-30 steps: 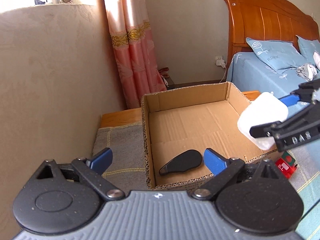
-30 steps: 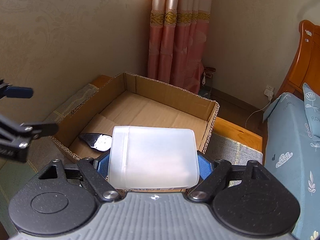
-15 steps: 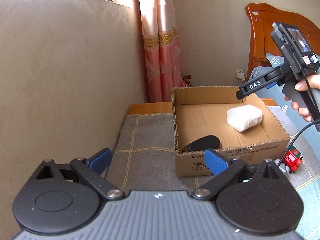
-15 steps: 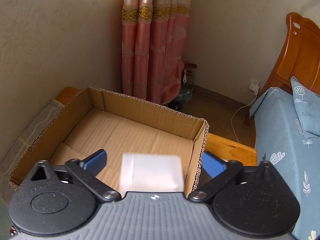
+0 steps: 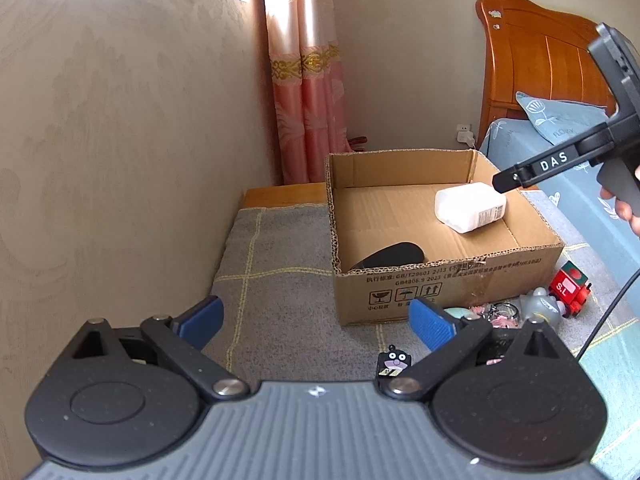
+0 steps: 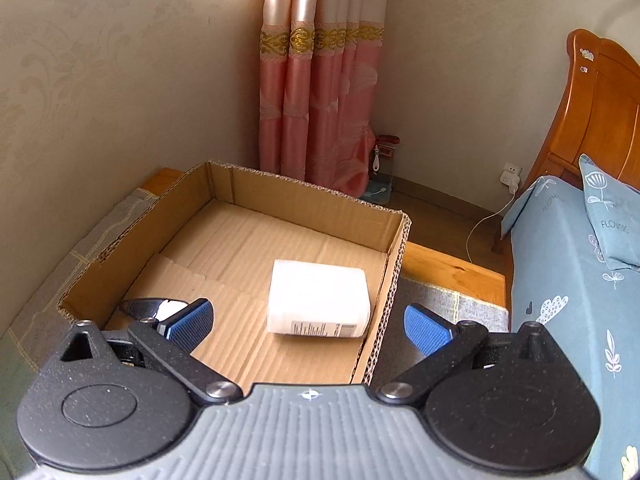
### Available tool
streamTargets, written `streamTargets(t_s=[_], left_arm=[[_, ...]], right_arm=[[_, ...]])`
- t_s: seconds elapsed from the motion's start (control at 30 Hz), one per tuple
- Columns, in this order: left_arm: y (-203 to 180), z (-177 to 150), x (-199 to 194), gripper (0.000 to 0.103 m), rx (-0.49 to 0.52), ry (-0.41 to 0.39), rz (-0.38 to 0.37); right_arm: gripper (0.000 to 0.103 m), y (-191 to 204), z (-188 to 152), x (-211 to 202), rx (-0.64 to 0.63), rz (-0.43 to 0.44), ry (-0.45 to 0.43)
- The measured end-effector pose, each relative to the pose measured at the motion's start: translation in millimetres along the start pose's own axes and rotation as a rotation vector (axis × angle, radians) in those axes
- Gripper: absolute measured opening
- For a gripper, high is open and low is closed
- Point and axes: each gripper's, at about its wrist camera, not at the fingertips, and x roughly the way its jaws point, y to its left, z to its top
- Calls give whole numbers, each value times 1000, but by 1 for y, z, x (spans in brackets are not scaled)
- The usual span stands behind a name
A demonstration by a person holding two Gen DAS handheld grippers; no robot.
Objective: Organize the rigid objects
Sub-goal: 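Withdraw both tools from the box and move the left tool toward the toy car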
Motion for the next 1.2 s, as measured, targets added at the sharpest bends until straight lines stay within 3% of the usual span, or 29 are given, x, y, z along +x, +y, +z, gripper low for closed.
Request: streamTargets(t_s=[0.47,0.87,1.2], left_arm=[[-11,-30,-10,100,39,37,-46],[-15,-52,5,100,38,99,-79],[-15,-59,30,100,30,144,-85]], right_arm=[[103,37,-96,-59,-46,73,-11],[103,68,-188,-71,-12,166,70],[103,73,-212,-52,31,63,99]])
